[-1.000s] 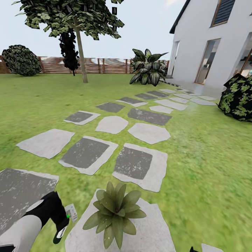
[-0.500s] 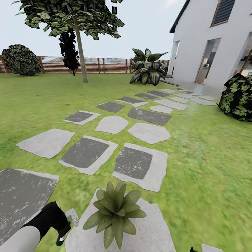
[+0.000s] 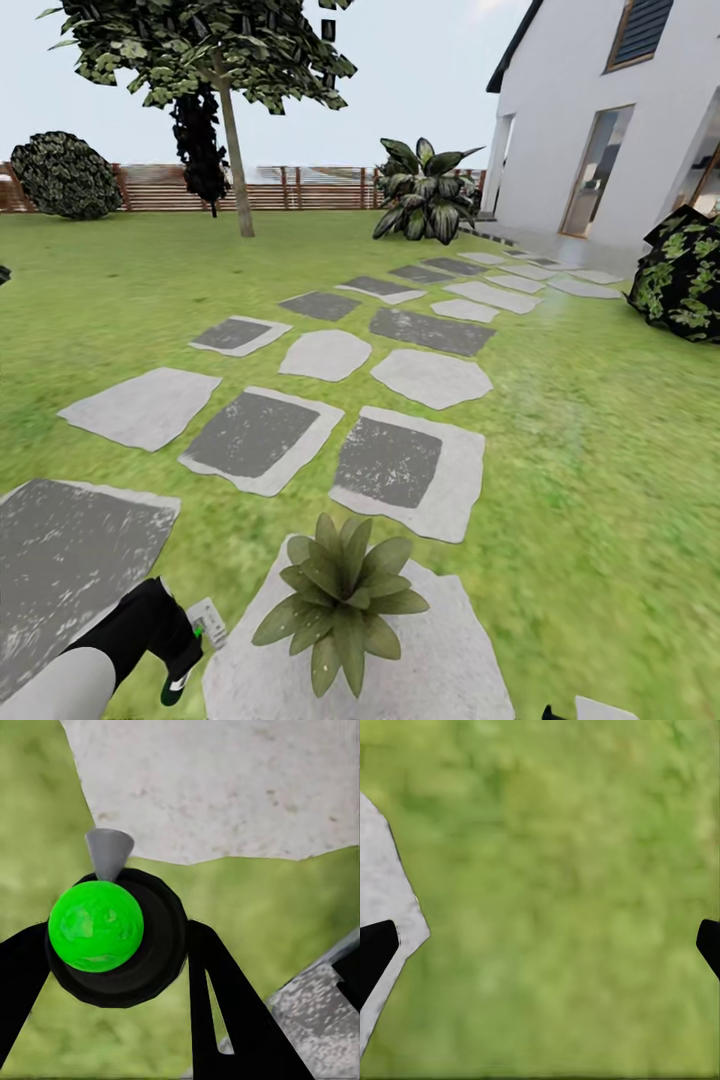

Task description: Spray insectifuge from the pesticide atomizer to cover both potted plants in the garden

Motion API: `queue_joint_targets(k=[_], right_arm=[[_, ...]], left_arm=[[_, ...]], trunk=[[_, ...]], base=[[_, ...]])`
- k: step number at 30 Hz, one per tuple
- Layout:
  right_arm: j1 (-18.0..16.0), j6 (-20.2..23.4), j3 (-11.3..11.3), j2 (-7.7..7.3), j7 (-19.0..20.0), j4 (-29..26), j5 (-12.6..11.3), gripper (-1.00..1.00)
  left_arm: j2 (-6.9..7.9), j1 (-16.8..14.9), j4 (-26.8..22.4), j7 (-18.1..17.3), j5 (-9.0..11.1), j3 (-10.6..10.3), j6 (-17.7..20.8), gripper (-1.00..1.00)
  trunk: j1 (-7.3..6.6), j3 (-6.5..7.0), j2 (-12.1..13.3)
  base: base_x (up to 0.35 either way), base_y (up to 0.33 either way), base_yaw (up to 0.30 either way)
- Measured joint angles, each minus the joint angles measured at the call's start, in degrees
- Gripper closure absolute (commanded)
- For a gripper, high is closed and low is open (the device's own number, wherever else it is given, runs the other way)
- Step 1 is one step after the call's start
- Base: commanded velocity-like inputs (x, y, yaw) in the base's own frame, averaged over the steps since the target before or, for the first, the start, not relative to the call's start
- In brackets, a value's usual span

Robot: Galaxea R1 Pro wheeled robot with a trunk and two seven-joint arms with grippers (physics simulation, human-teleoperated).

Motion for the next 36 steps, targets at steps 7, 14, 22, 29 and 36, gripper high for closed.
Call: queue_joint_targets(k=[7,14,22,29,36], right_arm=[[0.0,0.0,-0.1,-0.02,0.0,0.0,0.0,-1.00],[0.0,0.0,0.0,-0.02,-0.1,0.0,0.0,-1.00],[0.0,0.0,0.0,0.00,-0.1,0.0,0.0,-1.00],[0.0,0.0,0.0,0.00,-0.1,0.0,0.0,-1.00],[0.0,0.0,-0.1,-0.02,0.0,0.0,0.0,-1.00]], left_arm=[[-1.77,-0.1,-0.8,-0.2,0.5,0.1,0.2,1.00],[-1.90,-0.1,-1.2,0.0,0.5,0.5,0.3,1.00],[-2.32,-0.1,-1.2,0.0,0.4,0.3,0.9,1.00],[-3.54,-0.2,-1.9,0.1,0.5,0.5,0.9,1.00],[-5.47,-0.2,-2.3,2.9,0.5,0.4,5.1,1.00]], trunk=[[0.00,-0.24,0.0],[0.01,-0.30,0.0],[0.01,-0.79,0.0],[0.00,-1.27,0.0],[0.00,-1.45,0.0]], base=[[-0.002,-0.039,0.013],[-0.059,-0.172,0.031],[-0.153,0.170,0.173],[-0.007,0.014,0.180],[0.000,0.000,0.044]])
